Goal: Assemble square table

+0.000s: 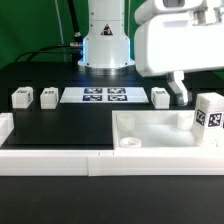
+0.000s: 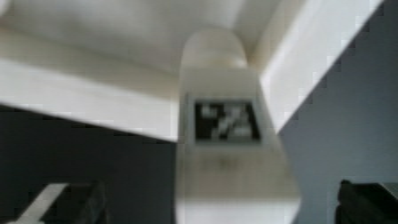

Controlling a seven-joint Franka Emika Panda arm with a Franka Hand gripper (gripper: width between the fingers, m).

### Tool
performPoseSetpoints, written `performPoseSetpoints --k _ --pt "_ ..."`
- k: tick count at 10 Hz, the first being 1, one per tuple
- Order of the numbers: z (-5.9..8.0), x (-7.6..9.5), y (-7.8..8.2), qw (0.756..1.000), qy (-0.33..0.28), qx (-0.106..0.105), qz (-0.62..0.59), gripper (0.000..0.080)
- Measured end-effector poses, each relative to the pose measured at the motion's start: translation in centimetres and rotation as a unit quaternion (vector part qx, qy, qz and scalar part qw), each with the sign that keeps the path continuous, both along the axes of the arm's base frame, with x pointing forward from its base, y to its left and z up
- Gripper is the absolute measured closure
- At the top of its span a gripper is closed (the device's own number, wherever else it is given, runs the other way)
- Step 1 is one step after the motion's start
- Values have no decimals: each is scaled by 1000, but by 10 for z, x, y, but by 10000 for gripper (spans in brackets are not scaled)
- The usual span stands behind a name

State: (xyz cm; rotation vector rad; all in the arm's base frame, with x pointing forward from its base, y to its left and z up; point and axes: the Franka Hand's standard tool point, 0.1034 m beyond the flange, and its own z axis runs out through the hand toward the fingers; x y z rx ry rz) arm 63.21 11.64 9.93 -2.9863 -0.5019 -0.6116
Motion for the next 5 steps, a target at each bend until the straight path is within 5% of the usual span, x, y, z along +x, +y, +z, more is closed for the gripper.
performPoseSetpoints --k 1,5 --pt "1 2 -1 1000 4 -1 0 151" --pt "-8 -1 8 981 195 -18 -5 151"
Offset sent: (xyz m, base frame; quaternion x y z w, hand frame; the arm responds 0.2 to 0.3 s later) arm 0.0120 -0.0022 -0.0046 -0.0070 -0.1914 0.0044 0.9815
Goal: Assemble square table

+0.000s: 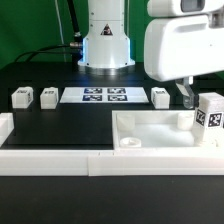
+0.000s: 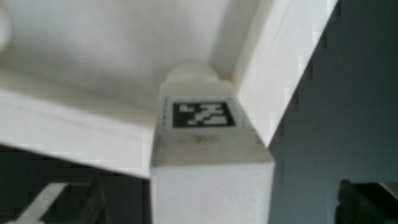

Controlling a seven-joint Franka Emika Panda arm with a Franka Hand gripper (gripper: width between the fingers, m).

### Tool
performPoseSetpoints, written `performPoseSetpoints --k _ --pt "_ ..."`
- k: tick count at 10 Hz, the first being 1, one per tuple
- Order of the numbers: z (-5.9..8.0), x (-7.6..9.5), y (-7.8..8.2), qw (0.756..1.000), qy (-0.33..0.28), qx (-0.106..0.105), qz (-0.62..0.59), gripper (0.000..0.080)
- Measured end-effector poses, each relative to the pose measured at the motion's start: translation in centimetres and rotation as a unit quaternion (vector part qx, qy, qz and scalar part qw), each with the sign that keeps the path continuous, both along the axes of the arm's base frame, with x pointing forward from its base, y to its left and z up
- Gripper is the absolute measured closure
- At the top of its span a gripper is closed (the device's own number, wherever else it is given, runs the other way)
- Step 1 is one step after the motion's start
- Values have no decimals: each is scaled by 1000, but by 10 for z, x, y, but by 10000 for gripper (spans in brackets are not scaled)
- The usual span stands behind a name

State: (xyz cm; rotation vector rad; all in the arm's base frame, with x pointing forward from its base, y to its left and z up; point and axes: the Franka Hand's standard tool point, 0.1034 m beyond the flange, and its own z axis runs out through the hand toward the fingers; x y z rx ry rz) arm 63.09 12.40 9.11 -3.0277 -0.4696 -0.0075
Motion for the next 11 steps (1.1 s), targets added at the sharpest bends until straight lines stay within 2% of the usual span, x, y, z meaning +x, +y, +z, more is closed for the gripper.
performPoseSetpoints --k 2,4,5,6,7,8,11 --pt "-9 -1 1 998 63 -6 -3 151" --pt "-11 0 1 998 69 -7 -9 151" --pt "-12 0 1 997 71 -7 -17 246" --pt "-12 0 1 997 71 -7 -17 246" --pt "-12 0 1 997 72 -9 -34 425" --pt "-13 0 -2 995 74 -12 -66 501" --pt "-13 0 -2 983 80 -19 -165 501"
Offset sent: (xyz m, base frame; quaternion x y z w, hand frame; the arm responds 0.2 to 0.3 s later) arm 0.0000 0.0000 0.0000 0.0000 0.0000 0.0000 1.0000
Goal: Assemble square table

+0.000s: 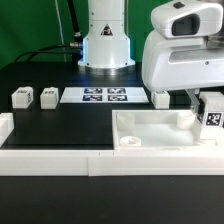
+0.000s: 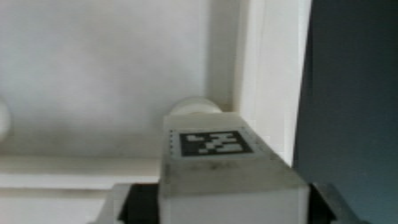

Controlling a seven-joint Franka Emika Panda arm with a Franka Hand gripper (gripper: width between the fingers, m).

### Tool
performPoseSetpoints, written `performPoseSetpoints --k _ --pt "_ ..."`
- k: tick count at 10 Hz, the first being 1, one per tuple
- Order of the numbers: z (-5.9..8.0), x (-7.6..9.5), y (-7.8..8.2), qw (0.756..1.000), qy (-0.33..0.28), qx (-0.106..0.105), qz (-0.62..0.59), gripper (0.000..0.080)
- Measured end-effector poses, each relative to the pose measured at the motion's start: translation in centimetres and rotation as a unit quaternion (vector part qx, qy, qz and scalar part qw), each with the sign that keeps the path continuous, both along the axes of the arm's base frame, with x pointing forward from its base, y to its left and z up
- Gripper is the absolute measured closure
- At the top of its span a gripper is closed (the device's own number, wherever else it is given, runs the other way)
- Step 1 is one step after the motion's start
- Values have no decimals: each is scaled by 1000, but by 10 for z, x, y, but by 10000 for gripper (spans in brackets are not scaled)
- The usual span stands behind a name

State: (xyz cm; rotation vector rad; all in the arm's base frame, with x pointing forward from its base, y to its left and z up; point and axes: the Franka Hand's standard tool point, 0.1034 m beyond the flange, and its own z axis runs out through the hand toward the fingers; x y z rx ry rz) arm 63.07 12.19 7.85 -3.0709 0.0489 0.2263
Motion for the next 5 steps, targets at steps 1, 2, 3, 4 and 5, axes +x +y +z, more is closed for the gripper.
performPoseSetpoints --k 1,2,3,4,5 --pt "-3 2 0 999 -10 -4 -40 501" --pt "-6 1 -2 994 -34 -8 -103 502" --pt "-7 -2 -4 988 -40 -10 -149 502" --pt "-7 -1 -4 981 -37 -10 -190 505" --pt "-7 1 -5 966 -37 -6 -255 505"
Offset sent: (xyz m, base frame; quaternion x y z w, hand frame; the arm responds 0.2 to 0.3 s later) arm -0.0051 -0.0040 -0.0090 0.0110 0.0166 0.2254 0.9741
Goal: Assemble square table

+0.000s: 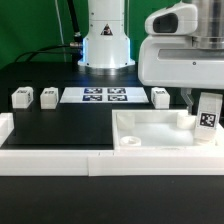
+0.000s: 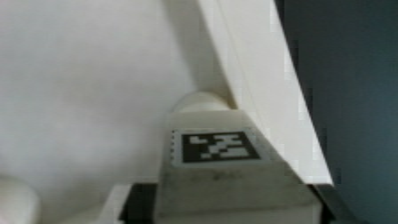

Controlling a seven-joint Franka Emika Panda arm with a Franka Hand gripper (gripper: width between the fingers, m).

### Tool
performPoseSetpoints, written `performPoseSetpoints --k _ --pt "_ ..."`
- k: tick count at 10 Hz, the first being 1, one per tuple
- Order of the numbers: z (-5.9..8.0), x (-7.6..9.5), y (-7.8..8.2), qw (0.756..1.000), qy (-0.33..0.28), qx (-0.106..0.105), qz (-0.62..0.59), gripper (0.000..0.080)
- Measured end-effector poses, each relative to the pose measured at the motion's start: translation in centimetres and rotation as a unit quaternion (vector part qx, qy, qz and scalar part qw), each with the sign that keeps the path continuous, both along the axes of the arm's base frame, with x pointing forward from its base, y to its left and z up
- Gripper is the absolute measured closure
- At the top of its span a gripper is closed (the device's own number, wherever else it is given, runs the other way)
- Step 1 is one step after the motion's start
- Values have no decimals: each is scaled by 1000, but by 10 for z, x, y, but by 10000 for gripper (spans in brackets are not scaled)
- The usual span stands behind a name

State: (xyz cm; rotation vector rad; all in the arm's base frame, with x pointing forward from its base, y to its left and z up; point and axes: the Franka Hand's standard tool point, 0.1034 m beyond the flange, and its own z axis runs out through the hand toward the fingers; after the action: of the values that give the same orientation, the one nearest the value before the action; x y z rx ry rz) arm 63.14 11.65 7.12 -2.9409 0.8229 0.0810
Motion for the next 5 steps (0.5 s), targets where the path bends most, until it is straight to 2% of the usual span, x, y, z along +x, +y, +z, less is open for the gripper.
performPoseSetpoints --k 3,5 --pt "-1 3 -3 985 7 23 -173 505" --pt "-1 4 -4 970 16 25 -241 505"
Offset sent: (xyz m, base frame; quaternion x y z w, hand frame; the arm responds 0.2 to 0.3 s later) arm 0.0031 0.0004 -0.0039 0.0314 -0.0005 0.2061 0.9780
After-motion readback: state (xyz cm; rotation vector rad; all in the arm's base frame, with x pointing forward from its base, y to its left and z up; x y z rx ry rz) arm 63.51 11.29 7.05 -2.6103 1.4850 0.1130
